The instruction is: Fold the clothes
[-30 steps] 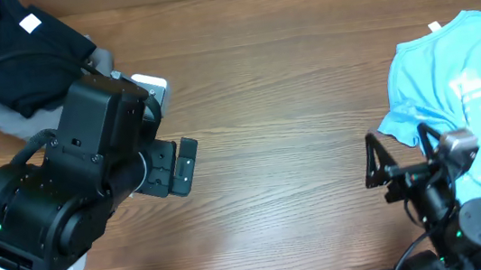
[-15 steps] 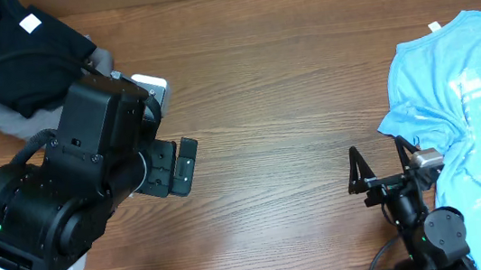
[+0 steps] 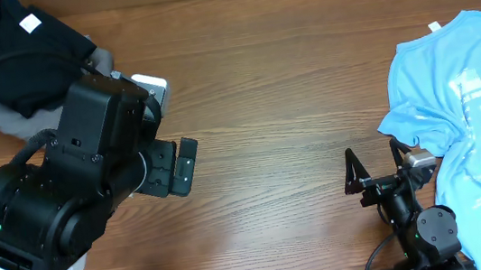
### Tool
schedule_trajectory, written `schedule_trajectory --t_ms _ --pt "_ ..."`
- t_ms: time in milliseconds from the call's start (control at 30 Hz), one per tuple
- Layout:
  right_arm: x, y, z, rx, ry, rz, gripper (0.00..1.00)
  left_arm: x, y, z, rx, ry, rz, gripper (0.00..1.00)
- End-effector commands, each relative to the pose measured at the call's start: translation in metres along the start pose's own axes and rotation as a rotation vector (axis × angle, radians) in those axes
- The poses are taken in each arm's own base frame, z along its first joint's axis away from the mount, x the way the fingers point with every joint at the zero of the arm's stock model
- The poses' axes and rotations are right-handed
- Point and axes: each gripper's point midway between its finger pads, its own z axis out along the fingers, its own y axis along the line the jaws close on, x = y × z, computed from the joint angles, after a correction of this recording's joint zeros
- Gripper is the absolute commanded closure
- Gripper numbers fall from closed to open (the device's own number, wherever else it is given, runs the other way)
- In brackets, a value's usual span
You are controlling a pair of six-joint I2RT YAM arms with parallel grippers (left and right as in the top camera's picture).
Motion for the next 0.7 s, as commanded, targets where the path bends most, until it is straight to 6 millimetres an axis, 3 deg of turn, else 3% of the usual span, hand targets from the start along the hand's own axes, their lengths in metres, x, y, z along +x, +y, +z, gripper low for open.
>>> schedule_trajectory --t_ms 0,533,667 --pt "-0.004 -0.002 -0.001 0.008 -0.022 -0.002 0.0 0.0 0.0 0.001 -0.01 0.003 -0.013 0.0" --pt "-0.004 -0.002 -0.001 0.008 -0.022 -0.002 0.0 0.0 0.001 0.0 -0.01 -0.002 -0.016 0.0" --pt "-0.004 -0.002 -0.001 0.008 -0.022 -0.002 0.0 -0.026 0.015 -0.014 -0.067 -0.162 -0.028 0.0"
